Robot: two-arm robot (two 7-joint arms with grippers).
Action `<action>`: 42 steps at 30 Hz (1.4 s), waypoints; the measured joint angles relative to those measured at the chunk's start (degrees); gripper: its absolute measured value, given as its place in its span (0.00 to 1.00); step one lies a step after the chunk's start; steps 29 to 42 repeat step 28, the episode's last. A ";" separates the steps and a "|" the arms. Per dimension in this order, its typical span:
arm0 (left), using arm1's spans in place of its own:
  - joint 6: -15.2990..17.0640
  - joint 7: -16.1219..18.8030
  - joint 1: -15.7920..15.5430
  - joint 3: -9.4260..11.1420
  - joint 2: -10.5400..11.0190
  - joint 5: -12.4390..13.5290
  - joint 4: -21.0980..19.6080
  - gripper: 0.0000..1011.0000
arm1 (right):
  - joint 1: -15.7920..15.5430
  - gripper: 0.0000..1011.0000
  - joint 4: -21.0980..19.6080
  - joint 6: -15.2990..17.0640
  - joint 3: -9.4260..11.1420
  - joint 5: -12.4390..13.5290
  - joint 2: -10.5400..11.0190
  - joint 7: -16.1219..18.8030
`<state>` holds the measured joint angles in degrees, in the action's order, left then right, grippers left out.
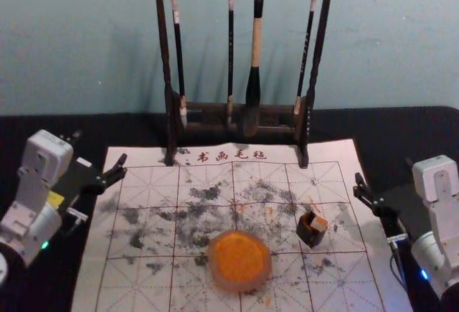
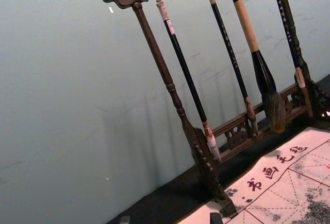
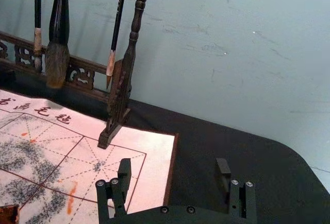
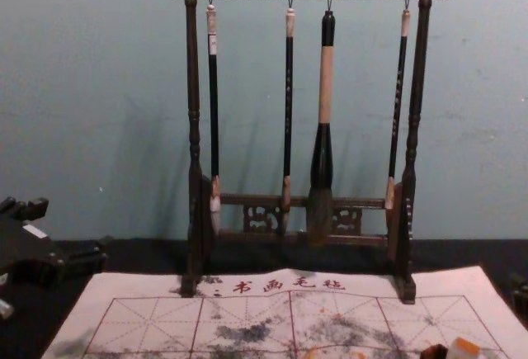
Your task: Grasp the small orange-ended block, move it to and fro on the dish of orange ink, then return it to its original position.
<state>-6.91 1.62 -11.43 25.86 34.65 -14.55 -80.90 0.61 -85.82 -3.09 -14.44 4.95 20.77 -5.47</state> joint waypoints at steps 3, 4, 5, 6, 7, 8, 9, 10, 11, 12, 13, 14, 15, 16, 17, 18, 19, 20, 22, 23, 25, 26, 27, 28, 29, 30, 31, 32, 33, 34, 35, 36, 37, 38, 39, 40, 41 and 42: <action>0.00 0.00 0.00 0.00 0.00 0.00 0.00 0.99 | 0.03 0.99 0.00 -0.02 -0.04 -0.01 0.02 0.00; 0.00 0.00 -0.01 0.00 0.00 0.00 0.00 0.99 | 0.04 0.99 0.00 -0.02 -0.05 -0.01 0.02 0.00; 0.00 0.00 0.00 0.00 0.00 0.00 0.00 0.99 | 0.05 0.99 0.00 -0.02 -0.06 -0.02 0.02 -0.01; 0.00 0.00 0.00 0.00 0.00 0.00 0.00 0.99 | 0.06 0.99 0.00 -0.02 -0.08 -0.02 0.03 -0.01; 0.00 0.00 0.00 0.00 0.00 0.00 0.00 0.99 | 0.06 0.99 0.00 -0.03 -0.09 -0.02 0.03 -0.01; 0.00 0.00 0.00 0.00 0.00 0.00 0.00 0.99 | 0.07 0.99 -0.01 -0.03 -0.10 -0.02 0.03 -0.01; 0.00 0.00 0.00 0.00 0.00 0.00 0.00 0.99 | 0.07 0.99 -0.01 -0.03 -0.10 -0.02 0.03 -0.02; 0.00 0.00 0.00 0.00 0.00 0.00 0.00 0.99 | 0.08 0.99 -0.01 -0.04 -0.11 -0.02 0.04 -0.02; 0.00 0.00 0.00 0.00 0.00 0.00 0.00 0.99 | 0.08 0.99 -0.02 -0.04 -0.12 -0.02 0.04 -0.03; 0.00 0.00 0.00 0.00 0.00 0.00 0.00 0.99 | 0.08 0.99 -0.02 -0.04 -0.12 -0.02 0.05 -0.03; 0.00 0.00 0.00 0.00 0.00 0.00 0.00 0.99 | 0.09 0.99 -0.03 -0.05 -0.13 -0.02 0.06 -0.04; 0.00 0.00 0.00 0.00 0.00 0.00 0.00 0.99 | 0.09 0.99 -0.03 -0.05 -0.14 -0.02 0.06 -0.04; 0.00 0.00 0.00 0.00 0.00 0.00 0.00 0.99 | 0.10 0.99 -0.03 -0.06 -0.14 -0.02 0.06 -0.04; 0.00 0.00 0.00 0.00 0.00 0.00 0.00 0.99 | 0.10 0.99 -0.03 -0.06 -0.15 -0.02 0.06 -0.05; 0.00 0.00 0.00 0.00 0.00 0.00 0.00 0.99 | 0.11 0.99 -0.04 -0.07 -0.16 -0.02 0.07 -0.06; 0.00 0.00 0.00 0.00 0.00 0.00 0.00 0.99 | 0.11 0.99 -0.05 -0.07 -0.17 -0.02 0.08 -0.06; 0.00 0.00 0.00 0.00 0.00 0.00 0.00 0.99 | 0.12 0.99 -0.05 -0.08 -0.17 -0.02 0.08 -0.06; 0.00 0.00 0.00 0.00 0.00 0.00 0.00 0.99 | 0.12 0.99 -0.05 -0.08 -0.17 -0.02 0.09 -0.07; 0.00 0.00 0.00 0.00 0.00 0.00 0.00 0.99 | 0.13 0.99 -0.06 -0.09 -0.18 -0.02 0.10 -0.08; 0.00 0.00 0.00 0.00 0.00 0.00 0.00 0.99 | 0.13 0.99 -0.07 -0.10 -0.19 -0.02 0.10 -0.09; 0.00 0.00 0.00 0.00 0.00 0.00 0.00 0.99 | 0.15 0.99 -0.08 -0.12 -0.19 -0.02 0.10 -0.10; 0.00 0.00 0.00 0.00 0.00 0.00 0.00 0.99 | 0.16 0.99 -0.08 -0.12 -0.19 -0.02 0.10 -0.10; 0.00 0.00 0.00 0.00 0.00 0.00 0.00 0.99 | 0.16 0.99 -0.09 -0.12 -0.19 -0.02 0.10 -0.10; 0.00 0.00 0.00 0.00 0.00 0.00 0.00 0.99 | 0.16 0.99 -0.09 -0.12 -0.19 -0.02 0.10 -0.10; 0.00 0.00 0.00 0.00 0.00 0.00 0.00 0.99 | 0.16 0.99 -0.09 -0.12 -0.19 -0.02 0.10 -0.10; 0.00 0.00 0.00 0.00 0.00 0.00 0.00 0.99 | 0.16 0.99 -0.09 -0.12 -0.19 -0.02 0.10 -0.10; 0.00 0.00 0.00 0.00 0.00 0.00 0.00 0.99 | 0.16 0.99 -0.09 -0.12 -0.19 -0.02 0.10 -0.10; 0.00 0.00 0.00 0.00 0.00 0.00 0.00 0.99 | 0.16 0.99 -0.09 -0.12 -0.19 -0.02 0.10 -0.10; 0.00 0.00 0.00 0.00 0.00 0.00 0.00 0.99 | 0.16 0.99 -0.09 -0.12 -0.19 -0.02 0.10 -0.10; 0.00 0.00 0.00 0.00 0.00 0.00 0.00 0.99 | 0.16 0.99 -0.09 -0.12 -0.19 -0.02 0.10 -0.10; 0.00 0.00 0.00 0.00 0.00 0.00 0.00 0.99 | 0.16 0.99 -0.09 -0.12 -0.19 -0.02 0.10 -0.10; 0.00 0.00 0.00 0.00 0.00 0.00 0.00 0.99 | 0.16 0.99 -0.09 -0.12 -0.19 -0.02 0.10 -0.10; 0.00 0.00 0.00 0.00 0.00 0.00 0.00 0.99 | 0.16 0.99 -0.09 -0.12 -0.19 -0.02 0.10 -0.10; 0.00 0.00 0.00 0.00 0.00 0.00 0.00 0.99 | 0.16 0.99 -0.09 -0.12 -0.19 -0.02 0.10 -0.10; 0.00 0.00 0.00 0.00 0.00 0.00 0.00 0.99 | 0.16 0.99 -0.09 -0.12 -0.19 -0.02 0.10 -0.10; 0.00 0.00 0.00 0.00 0.00 0.00 0.00 0.99 | 0.16 0.99 -0.09 -0.12 -0.19 -0.02 0.10 -0.10; 0.00 0.00 0.00 0.00 0.00 0.00 0.00 0.99 | 0.16 0.99 -0.09 -0.12 -0.19 -0.02 0.10 -0.10; 0.00 0.00 0.00 0.00 0.00 0.00 0.00 0.99 | 0.16 0.99 -0.09 -0.12 -0.19 -0.02 0.10 -0.10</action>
